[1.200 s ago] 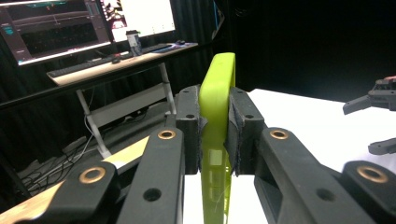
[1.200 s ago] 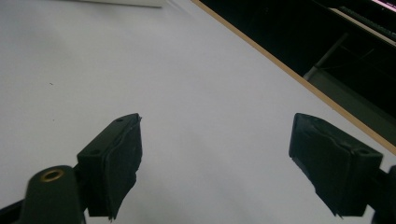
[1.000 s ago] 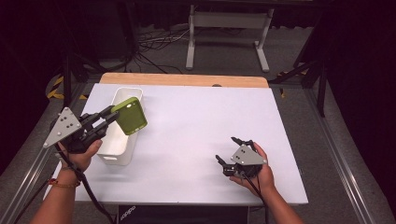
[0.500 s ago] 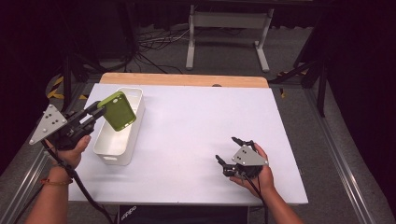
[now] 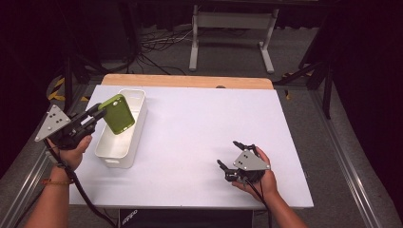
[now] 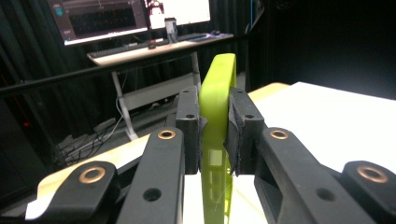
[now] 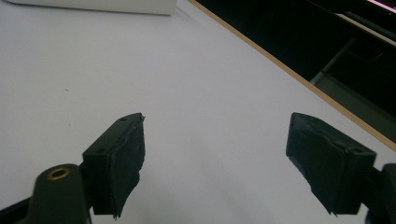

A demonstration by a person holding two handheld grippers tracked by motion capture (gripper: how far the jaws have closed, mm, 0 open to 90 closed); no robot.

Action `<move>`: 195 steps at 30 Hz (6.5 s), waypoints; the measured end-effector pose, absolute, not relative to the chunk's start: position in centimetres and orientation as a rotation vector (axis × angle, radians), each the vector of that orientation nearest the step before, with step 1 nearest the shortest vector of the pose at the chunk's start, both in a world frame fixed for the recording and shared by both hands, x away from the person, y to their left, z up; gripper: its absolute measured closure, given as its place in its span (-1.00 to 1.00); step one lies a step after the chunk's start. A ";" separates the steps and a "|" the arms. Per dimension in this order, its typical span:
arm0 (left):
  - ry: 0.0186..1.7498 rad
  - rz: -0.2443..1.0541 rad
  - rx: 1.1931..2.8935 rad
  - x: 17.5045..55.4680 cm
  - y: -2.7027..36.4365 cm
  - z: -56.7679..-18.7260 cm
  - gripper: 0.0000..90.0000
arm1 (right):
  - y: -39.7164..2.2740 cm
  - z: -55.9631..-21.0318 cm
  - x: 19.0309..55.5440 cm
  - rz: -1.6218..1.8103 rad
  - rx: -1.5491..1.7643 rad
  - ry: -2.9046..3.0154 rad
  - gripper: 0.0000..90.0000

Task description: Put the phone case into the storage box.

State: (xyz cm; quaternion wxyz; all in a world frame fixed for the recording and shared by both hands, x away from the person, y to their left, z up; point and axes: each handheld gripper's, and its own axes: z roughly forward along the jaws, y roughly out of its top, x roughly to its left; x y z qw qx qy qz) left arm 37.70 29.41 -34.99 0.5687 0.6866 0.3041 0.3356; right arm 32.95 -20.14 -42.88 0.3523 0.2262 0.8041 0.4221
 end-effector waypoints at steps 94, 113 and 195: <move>0.981 0.825 1.781 53.7 29.7 -42.3 0.42 | -18.1 -44.9 33.9 0.962 0.549 2.292 -0.52; 1.025 0.814 1.773 53.2 30.2 -41.3 0.02 | -18.1 -44.8 33.8 0.964 0.543 2.287 -0.53; 0.679 0.754 1.701 39.6 25.4 -36.4 -0.76 | -18.9 -42.9 33.1 1.114 0.546 2.193 -0.58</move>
